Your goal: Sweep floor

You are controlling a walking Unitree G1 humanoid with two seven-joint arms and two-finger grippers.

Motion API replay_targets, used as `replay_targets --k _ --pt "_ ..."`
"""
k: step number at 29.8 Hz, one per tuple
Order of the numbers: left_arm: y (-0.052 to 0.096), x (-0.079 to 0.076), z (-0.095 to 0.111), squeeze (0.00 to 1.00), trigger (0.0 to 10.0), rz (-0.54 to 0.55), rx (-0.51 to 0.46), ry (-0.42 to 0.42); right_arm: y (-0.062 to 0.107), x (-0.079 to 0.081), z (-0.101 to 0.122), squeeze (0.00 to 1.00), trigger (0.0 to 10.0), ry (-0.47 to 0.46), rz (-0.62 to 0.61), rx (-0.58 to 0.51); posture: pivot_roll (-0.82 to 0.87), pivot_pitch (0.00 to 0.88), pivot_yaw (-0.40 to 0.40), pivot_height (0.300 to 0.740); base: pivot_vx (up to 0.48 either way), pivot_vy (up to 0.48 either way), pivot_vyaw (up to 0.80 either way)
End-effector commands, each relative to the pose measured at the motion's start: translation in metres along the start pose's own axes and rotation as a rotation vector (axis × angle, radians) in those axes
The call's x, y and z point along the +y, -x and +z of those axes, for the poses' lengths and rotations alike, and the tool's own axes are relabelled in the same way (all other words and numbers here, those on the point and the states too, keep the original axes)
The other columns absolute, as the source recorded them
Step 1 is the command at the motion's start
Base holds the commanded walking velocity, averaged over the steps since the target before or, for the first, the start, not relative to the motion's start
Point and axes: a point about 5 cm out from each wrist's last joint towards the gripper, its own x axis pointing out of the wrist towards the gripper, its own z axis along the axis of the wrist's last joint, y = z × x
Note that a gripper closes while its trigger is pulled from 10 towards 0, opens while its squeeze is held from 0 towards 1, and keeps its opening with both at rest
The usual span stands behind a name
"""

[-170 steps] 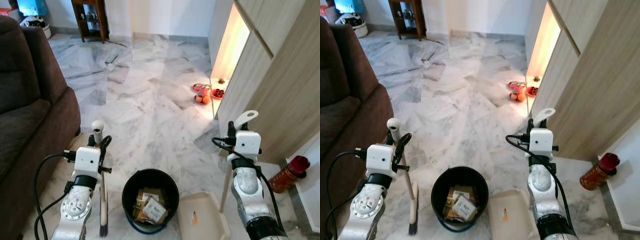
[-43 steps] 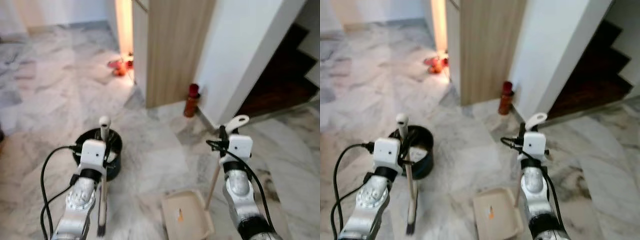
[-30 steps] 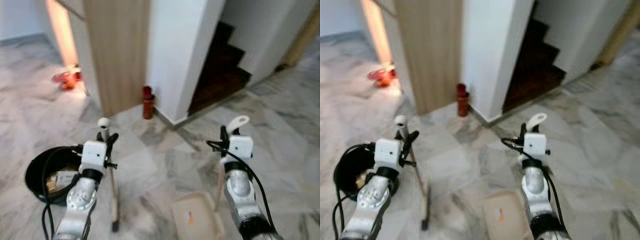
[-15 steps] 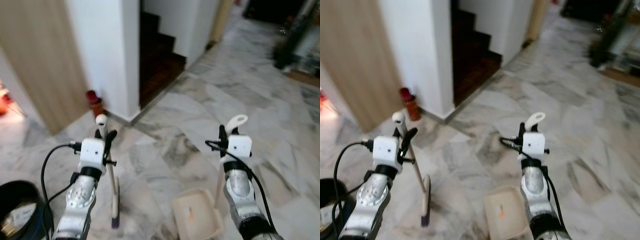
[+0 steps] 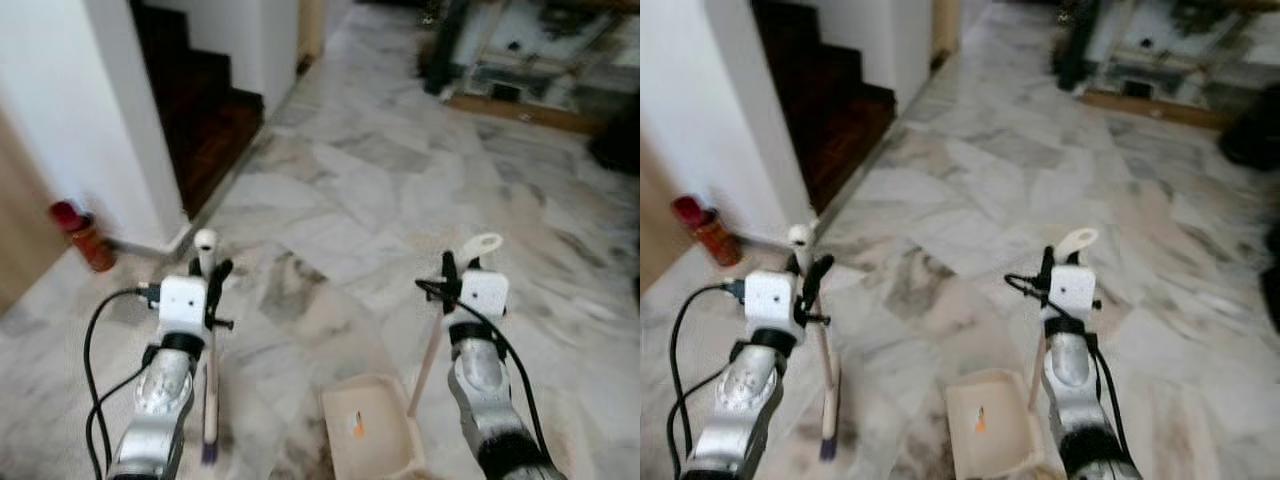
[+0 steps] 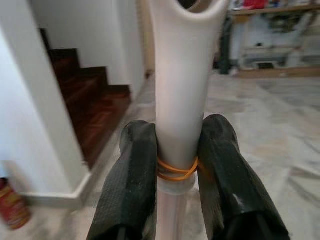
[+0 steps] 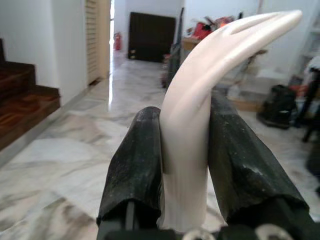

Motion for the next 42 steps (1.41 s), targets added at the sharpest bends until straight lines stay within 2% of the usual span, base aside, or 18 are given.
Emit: replay_targets --k 1,12,19,34,38,42 --pt "-0.002 0.000 0.003 0.00 10.0 -0.009 -0.013 0.012 -0.005 -0.002 0.009 0.00 10.0 -0.004 -0.009 -0.043 0.04 0.052 -0.037 0.740 0.000 0.000 -0.80" --pt "-0.004 0.007 0.004 0.00 10.0 0.042 -0.012 0.064 -0.004 -0.001 0.010 0.00 10.0 -0.007 -0.011 -0.050 0.04 0.053 -0.037 0.740 0.000 0.000 -0.77" --pt "-0.005 0.008 0.004 0.00 10.0 0.041 -0.008 0.071 -0.004 0.003 0.011 0.00 10.0 -0.003 -0.002 -0.061 0.04 0.053 -0.033 0.740 0.039 0.000 0.00" --pt "-0.005 0.007 0.005 0.00 10.0 0.042 -0.009 0.077 -0.003 0.008 0.011 0.00 10.0 0.010 0.029 -0.065 0.04 0.049 -0.036 0.740 0.375 0.000 0.00" --pt "-0.005 0.007 0.005 0.00 10.0 0.041 -0.008 0.077 -0.003 0.009 0.012 0.00 10.0 0.004 0.038 -0.071 0.04 0.049 -0.036 0.740 0.406 0.000 0.77" --pt "-0.005 0.007 0.005 0.00 10.0 0.039 -0.008 0.077 -0.004 0.010 0.014 0.00 10.0 -0.018 0.046 -0.077 0.04 0.039 -0.036 0.740 0.409 0.000 0.00"
